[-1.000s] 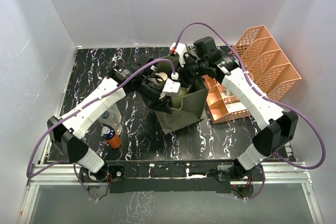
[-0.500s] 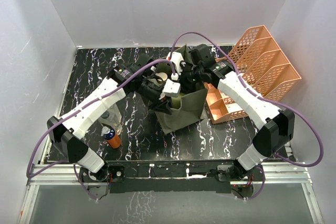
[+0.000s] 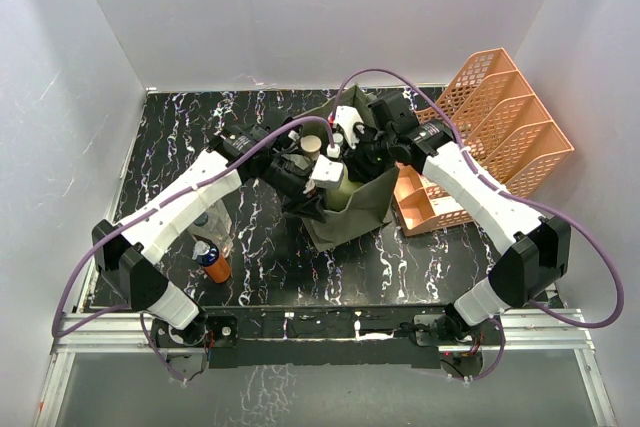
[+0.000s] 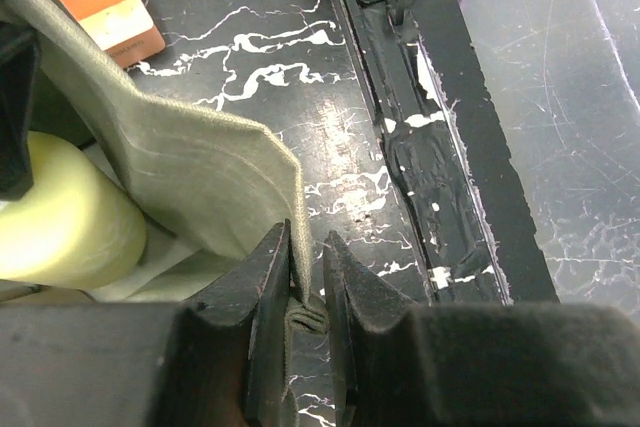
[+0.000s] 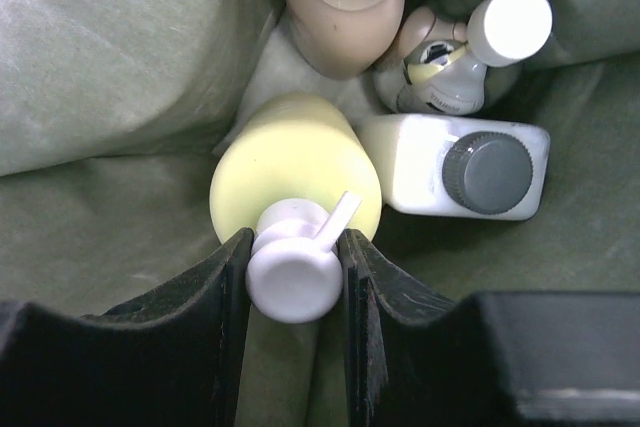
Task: Place the personal care products into the canvas bag
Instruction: Place the care product in the canvas bag.
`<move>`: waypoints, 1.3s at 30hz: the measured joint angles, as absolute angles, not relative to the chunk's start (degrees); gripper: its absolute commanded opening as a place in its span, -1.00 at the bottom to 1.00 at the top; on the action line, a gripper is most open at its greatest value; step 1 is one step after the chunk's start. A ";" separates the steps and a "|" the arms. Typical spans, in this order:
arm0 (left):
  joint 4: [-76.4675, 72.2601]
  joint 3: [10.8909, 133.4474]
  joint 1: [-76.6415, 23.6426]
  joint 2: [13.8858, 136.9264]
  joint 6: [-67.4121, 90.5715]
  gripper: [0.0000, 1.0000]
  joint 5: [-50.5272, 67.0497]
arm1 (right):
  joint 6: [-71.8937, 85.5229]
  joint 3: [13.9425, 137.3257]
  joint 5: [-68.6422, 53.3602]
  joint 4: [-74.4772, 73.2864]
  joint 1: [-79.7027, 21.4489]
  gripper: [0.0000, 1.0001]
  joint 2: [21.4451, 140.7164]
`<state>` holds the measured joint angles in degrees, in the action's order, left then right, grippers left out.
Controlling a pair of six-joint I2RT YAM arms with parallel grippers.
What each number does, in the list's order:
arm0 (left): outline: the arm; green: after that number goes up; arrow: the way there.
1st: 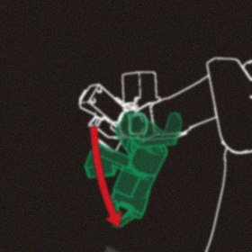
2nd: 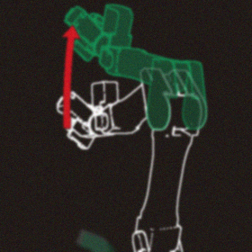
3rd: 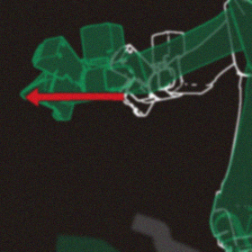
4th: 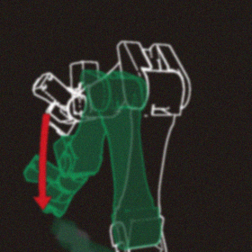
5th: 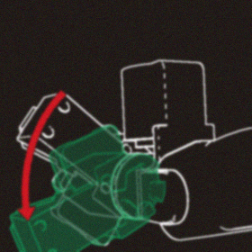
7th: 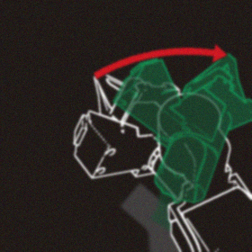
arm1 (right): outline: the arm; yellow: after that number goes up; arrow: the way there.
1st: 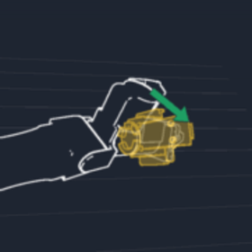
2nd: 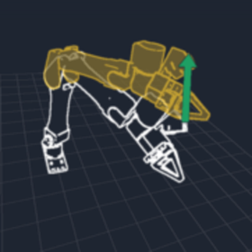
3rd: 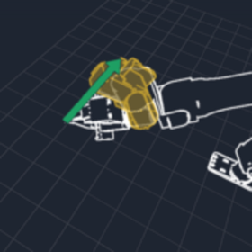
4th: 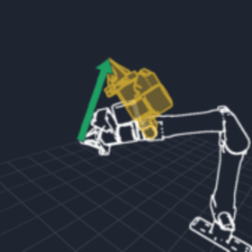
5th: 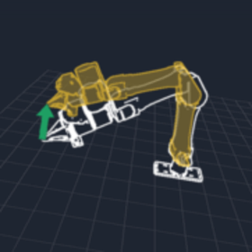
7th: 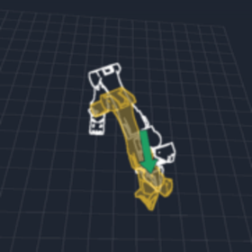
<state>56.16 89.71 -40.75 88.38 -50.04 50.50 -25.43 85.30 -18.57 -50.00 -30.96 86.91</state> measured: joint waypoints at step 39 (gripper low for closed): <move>53.80 91.46 -42.35 93.14 -45.89 -1.00 53.39 | -25.32 82.59 -22.48 -49.56 -24.03 -0.84 90.87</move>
